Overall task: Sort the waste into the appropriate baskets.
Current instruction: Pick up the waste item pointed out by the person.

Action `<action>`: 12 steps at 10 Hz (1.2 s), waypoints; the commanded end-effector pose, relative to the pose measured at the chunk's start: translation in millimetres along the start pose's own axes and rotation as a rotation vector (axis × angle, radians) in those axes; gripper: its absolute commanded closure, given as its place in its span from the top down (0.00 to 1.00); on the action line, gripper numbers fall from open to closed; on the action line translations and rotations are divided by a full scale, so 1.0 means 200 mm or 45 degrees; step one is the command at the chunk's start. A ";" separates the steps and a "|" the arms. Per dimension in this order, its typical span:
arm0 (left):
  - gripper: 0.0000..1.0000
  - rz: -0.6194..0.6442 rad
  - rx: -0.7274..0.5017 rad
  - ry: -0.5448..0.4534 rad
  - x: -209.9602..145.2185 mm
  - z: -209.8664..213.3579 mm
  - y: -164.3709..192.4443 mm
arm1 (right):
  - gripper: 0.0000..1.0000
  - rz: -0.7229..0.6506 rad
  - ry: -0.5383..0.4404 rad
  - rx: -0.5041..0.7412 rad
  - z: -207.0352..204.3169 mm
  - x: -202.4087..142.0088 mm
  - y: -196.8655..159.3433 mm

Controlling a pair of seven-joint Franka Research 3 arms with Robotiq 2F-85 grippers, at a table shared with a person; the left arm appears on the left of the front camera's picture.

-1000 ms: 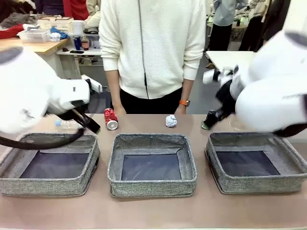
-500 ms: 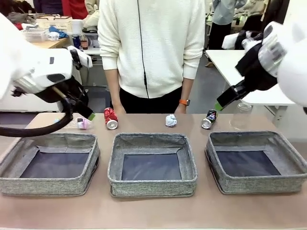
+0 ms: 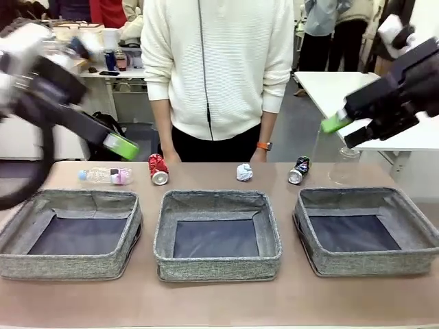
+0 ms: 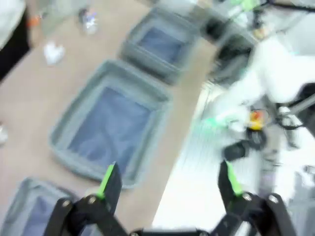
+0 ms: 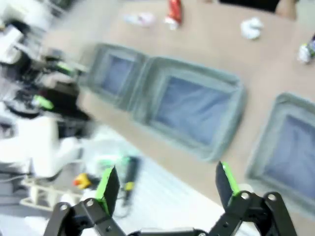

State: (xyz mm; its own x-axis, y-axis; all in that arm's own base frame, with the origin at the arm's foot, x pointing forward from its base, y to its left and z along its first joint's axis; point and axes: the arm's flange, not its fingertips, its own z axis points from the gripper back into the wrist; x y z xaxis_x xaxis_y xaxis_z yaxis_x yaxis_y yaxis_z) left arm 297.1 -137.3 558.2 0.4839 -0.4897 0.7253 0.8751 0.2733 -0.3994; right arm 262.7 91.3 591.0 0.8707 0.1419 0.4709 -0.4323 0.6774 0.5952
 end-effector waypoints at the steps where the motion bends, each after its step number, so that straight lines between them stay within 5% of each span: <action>1: 1.00 0.366 -0.957 -0.294 -0.16 0.19 0.16 | 1.00 -0.601 -0.108 0.457 0.06 -0.15 -0.11; 3: 1.00 0.421 -1.014 -0.497 -0.35 0.30 0.31 | 1.00 -0.811 -0.266 0.642 0.08 -0.15 -0.26; 5: 1.00 0.408 -1.116 -0.735 -0.45 0.36 0.41 | 1.00 -0.845 -0.430 0.664 0.05 -0.15 -0.36; 6: 1.00 0.534 -1.106 -0.749 -0.39 0.38 0.46 | 1.00 -0.794 -0.444 0.524 0.02 -0.14 -0.34; 7: 1.00 0.176 -0.911 -0.624 -0.48 0.44 0.30 | 1.00 -0.768 -0.254 0.632 0.27 0.06 -0.37; 12: 1.00 0.176 -0.911 -0.624 -0.48 0.44 0.30 | 1.00 -0.768 -0.254 0.632 0.27 0.06 -0.37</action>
State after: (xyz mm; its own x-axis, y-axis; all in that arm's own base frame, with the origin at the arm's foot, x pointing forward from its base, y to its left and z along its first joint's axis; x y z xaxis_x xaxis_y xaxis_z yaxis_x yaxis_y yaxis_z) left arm 305.7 -1.6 519.5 0.6892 -0.0339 0.7238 0.6694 -0.3525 -0.6539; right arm 290.0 5.3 586.4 0.9503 -0.3094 0.0351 0.0282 0.1979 0.9798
